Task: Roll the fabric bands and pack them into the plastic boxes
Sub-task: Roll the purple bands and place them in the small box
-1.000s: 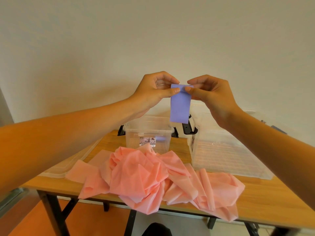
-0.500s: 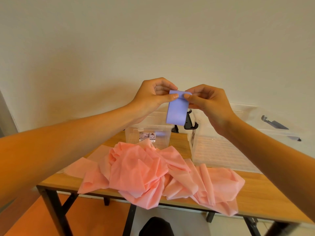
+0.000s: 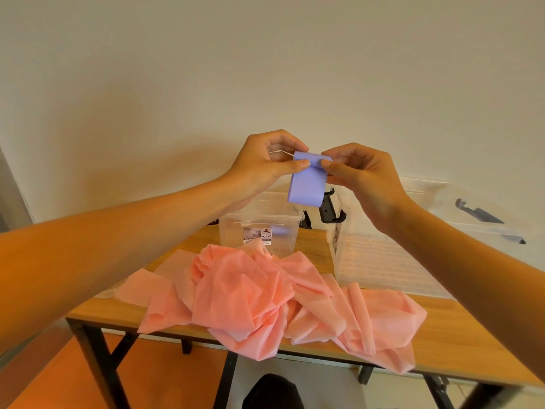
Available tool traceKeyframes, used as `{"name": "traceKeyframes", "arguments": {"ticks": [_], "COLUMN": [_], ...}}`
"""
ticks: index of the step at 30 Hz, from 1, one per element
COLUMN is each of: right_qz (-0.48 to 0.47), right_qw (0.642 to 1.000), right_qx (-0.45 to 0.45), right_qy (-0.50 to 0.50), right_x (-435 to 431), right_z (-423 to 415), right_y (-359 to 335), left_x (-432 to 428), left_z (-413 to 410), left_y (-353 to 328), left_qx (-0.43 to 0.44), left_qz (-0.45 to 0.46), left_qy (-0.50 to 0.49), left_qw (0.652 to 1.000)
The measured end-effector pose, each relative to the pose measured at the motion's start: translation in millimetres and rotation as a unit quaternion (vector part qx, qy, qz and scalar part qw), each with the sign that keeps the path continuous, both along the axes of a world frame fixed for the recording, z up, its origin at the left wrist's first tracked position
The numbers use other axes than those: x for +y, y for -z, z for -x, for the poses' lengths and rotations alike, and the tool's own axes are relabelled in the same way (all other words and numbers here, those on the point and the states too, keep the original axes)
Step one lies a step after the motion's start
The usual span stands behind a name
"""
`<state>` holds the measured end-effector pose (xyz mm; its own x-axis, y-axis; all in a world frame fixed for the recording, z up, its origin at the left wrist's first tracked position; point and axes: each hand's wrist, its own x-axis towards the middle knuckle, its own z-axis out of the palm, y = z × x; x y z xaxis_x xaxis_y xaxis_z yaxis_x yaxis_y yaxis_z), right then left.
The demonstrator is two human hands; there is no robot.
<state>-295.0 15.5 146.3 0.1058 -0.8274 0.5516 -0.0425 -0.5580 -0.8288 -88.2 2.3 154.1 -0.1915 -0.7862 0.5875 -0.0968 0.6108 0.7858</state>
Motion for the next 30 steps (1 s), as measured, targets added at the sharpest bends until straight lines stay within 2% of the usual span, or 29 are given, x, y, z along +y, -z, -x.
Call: {"name": "traceKeyframes", "arguments": {"ticks": [6,15,24,30], "right_qz": [-0.004,-0.019,-0.016,-0.029], "right_qw": [1.0,1.0,1.0,1.0], "right_qx": [0.0,-0.008,-0.008,0.001], "right_qy": [-0.002,-0.01,-0.002,0.009], "right_x": [-1.4,0.2,-1.9,-2.8], "right_z": [0.6,-2.2,0.1,0.9], "right_y": [-1.4,0.7,0.7,2.9], "left_x": [1.2,0.3,-0.7,1.8], "left_z": [3.2,2.5,6.4,6.7], "left_y": [3.8,3.8,6.6,7.1], "left_qx": [0.008,-0.001,0.008,0.004], "left_qz": [-0.026,-0.002,-0.035,-0.022], "left_qy": [0.013,0.008,0.012,0.02], "left_qw": [1.0,1.0,0.999,1.0]}}
